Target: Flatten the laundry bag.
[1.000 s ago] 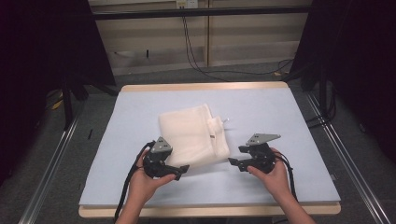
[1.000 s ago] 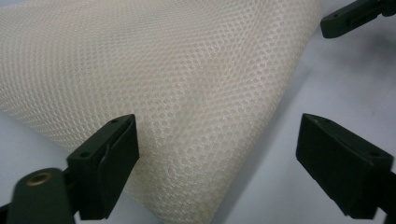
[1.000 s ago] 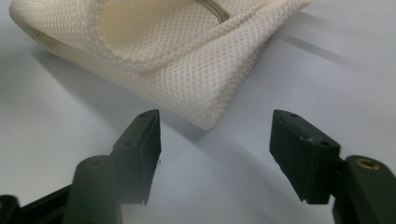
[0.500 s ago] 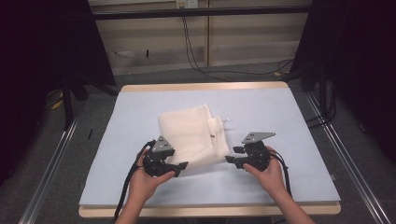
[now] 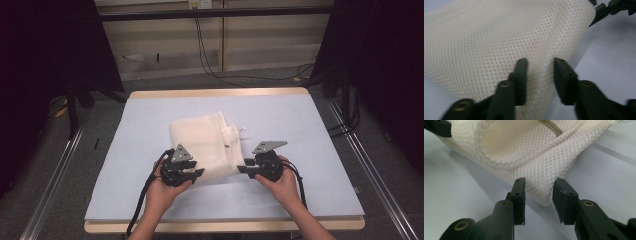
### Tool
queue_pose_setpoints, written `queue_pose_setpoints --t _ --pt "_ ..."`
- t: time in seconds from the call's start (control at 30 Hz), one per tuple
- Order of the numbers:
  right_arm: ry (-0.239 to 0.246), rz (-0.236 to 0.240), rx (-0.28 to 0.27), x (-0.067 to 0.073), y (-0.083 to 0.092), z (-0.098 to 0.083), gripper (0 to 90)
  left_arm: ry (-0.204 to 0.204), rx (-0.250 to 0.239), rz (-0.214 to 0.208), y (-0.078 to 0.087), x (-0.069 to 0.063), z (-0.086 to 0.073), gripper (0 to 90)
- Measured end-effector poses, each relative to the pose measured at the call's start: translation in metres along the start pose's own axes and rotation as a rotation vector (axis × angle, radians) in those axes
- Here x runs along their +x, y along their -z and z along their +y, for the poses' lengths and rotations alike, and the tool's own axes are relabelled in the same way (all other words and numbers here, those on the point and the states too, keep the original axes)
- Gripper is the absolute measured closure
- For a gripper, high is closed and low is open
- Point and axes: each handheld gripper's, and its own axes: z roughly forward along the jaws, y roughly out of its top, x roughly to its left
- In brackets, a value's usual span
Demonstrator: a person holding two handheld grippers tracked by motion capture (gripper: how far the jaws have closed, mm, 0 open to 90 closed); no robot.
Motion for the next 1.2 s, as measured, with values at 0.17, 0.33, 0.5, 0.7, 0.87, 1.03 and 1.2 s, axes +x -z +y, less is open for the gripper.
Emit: queue_pose_setpoints --t 0.17,0.33,0.5,0.7,0.87,1.03,1.2 --pt "0.019 0.001 0.006 0.002 -0.001 0.0 71.6 0.062 -0.023 -0.001 0.009 0.008 -0.004 80.8" --pt "0.023 0.019 0.006 0.002 -0.002 -0.001 77.6 0.127 -0.063 -0.019 0.016 0.016 -0.009 81.4" --pt "0.038 0.019 0.02 0.002 -0.003 0.001 81.9 0.161 -0.084 -0.018 0.024 0.023 -0.013 82.7" --pt "0.043 0.01 0.025 0.001 -0.003 0.002 84.0 0.2 -0.108 0.002 0.034 0.031 -0.018 83.3" --pt "0.057 -0.019 0.037 0.001 -0.003 0.003 84.3 0.237 -0.133 0.013 0.041 0.039 -0.023 83.5" --pt "0.054 -0.029 0.034 -0.003 0.0 0.003 84.4 0.257 -0.149 0.023 0.044 0.043 -0.026 83.5" --pt "0.05 -0.054 0.034 -0.005 0.003 0.002 84.7 0.256 -0.143 0.025 0.042 0.046 -0.028 83.5"
